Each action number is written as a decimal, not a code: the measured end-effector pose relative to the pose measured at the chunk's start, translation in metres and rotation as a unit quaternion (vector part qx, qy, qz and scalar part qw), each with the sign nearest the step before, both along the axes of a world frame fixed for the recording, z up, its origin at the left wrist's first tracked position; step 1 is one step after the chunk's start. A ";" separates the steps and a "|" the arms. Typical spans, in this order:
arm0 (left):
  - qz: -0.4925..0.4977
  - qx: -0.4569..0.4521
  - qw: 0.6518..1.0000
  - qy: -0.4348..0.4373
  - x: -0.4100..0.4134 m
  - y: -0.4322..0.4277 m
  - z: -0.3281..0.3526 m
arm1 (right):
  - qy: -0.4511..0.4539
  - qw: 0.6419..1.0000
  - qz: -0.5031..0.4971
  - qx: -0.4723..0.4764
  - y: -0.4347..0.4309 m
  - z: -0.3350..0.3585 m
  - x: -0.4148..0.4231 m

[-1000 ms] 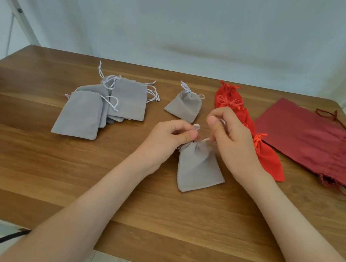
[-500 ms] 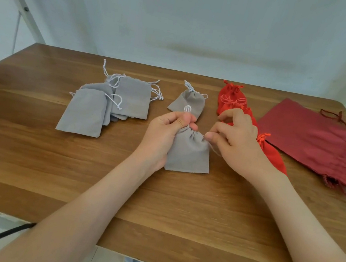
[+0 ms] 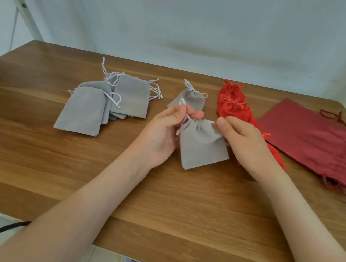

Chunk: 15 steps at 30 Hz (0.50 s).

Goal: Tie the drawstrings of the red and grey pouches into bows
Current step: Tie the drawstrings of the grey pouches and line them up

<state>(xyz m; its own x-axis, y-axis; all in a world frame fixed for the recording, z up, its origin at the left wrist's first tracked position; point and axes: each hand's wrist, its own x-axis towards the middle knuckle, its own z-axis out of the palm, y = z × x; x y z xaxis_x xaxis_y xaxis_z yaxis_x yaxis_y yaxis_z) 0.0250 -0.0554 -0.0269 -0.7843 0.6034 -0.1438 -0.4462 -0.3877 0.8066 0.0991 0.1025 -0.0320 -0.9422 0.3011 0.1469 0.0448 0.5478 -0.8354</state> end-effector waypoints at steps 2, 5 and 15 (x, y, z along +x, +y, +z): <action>0.012 -0.052 0.999 0.010 0.001 0.001 -0.001 | 0.017 0.998 -0.044 -0.042 0.002 -0.001 -0.002; 0.030 -0.177 0.980 0.089 0.005 0.005 -0.009 | 0.025 0.990 -0.054 -0.130 -0.002 -0.002 -0.005; 0.097 -0.292 0.906 0.290 0.008 0.010 -0.020 | 0.082 0.975 0.088 -0.186 -0.019 -0.009 -0.007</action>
